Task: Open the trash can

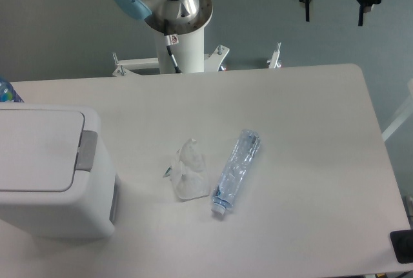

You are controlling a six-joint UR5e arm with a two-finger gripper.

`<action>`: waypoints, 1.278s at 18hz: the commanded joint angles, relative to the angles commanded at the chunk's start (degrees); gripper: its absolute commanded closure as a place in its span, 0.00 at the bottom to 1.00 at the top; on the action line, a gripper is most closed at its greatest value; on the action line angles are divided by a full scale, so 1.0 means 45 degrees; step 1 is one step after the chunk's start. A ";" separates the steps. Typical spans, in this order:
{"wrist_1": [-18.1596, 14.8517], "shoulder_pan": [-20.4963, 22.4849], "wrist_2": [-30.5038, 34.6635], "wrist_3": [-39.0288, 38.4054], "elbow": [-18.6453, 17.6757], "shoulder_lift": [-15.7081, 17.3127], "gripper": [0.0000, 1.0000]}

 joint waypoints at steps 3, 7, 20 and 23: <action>0.0000 -0.0058 -0.0039 -0.0058 -0.0039 0.0020 0.00; 0.0642 -0.1247 -0.0137 -0.2178 0.0040 -0.0410 0.00; 0.1152 -0.2575 -0.0370 -0.6340 0.0020 -0.0546 0.00; 0.1404 -0.3494 -0.0624 -0.8100 0.0000 -0.0799 0.00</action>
